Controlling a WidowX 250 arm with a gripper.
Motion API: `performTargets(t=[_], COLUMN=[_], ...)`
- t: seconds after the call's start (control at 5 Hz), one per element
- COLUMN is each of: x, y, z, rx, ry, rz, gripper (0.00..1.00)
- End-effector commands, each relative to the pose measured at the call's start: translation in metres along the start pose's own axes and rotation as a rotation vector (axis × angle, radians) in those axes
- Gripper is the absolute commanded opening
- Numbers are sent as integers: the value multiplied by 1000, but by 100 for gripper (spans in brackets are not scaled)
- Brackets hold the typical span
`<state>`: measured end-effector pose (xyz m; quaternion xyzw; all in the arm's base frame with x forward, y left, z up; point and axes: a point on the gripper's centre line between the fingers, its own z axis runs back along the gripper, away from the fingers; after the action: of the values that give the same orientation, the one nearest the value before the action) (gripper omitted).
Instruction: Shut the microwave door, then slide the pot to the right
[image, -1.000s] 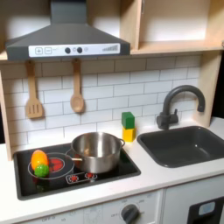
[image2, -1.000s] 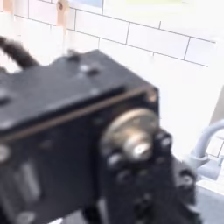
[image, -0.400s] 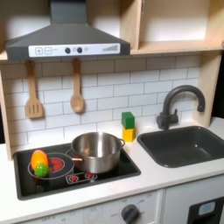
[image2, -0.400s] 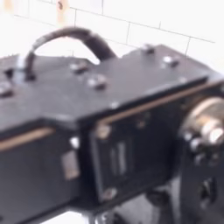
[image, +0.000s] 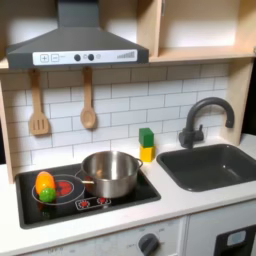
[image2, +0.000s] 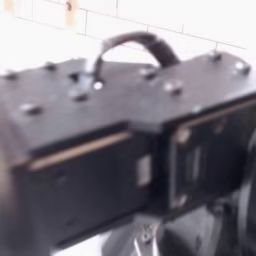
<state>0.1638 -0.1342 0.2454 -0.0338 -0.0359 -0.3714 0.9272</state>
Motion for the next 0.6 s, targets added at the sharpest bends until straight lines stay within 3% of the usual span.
performTargets(t=[0.0, 0.4], x=[21, 17], y=[26, 60], z=[3, 8], rx=[19, 34], ry=[-18, -24], rz=[61, 150], gripper=[100, 100])
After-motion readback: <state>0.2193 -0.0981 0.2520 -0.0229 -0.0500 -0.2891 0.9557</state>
